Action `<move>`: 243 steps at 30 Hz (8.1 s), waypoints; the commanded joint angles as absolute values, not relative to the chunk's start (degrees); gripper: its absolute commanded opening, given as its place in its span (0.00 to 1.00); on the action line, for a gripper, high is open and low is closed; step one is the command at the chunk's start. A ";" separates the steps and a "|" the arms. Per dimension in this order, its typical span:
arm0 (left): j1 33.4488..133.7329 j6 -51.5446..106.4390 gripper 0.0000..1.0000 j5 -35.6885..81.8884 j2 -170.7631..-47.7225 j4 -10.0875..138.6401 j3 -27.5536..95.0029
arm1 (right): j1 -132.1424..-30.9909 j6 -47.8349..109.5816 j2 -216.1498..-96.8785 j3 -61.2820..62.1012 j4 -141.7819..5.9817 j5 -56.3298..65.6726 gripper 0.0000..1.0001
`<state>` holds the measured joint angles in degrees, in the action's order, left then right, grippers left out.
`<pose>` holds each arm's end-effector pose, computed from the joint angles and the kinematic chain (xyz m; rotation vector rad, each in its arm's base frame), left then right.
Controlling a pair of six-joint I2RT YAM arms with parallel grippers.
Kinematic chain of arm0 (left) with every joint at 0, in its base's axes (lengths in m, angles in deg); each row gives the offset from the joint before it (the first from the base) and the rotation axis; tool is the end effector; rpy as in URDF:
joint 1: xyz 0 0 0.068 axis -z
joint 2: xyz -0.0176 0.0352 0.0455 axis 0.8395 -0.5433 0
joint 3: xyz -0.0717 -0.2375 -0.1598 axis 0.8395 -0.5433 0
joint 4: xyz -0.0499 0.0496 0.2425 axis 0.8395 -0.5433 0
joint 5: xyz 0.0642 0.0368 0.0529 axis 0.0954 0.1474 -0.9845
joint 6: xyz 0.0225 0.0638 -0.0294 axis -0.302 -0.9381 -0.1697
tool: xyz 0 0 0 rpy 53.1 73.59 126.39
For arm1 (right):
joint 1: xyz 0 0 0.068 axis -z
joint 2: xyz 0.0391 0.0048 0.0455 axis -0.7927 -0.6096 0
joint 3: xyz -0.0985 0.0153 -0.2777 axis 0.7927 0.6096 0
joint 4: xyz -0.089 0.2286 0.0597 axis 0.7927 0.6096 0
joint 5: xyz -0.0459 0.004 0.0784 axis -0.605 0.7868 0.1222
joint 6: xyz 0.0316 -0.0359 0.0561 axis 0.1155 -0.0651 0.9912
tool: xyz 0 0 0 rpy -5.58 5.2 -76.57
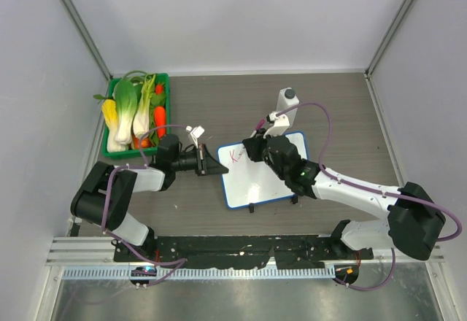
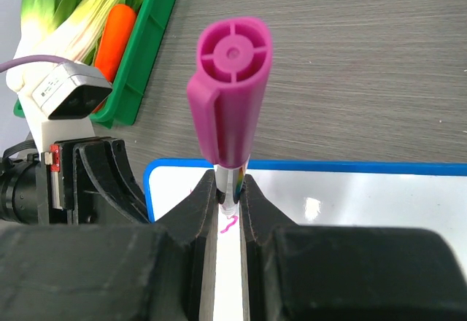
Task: Write a sentence on the whiteboard
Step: Write on the whiteboard with the whiteboard.
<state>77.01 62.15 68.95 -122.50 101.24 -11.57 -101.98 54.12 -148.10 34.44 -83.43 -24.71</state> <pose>0.2453 -0.1420 0.1788 0.2125 2.1710 -1.6342 0.2076 0.2083 0.2809 -0.0501 1.8768 0.6202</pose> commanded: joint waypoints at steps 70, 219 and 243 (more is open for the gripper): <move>78.01 61.66 0.00 66.87 -124.54 99.44 -10.67 | -101.92 55.09 -143.63 38.60 -85.63 -27.58 0.01; 78.80 61.31 0.00 67.31 -125.15 98.82 -10.41 | -101.83 56.23 -138.36 43.97 -75.97 -28.81 0.01; 78.98 61.48 0.00 67.40 -124.63 98.65 -10.50 | -101.75 52.71 -142.58 34.65 -80.89 -33.38 0.01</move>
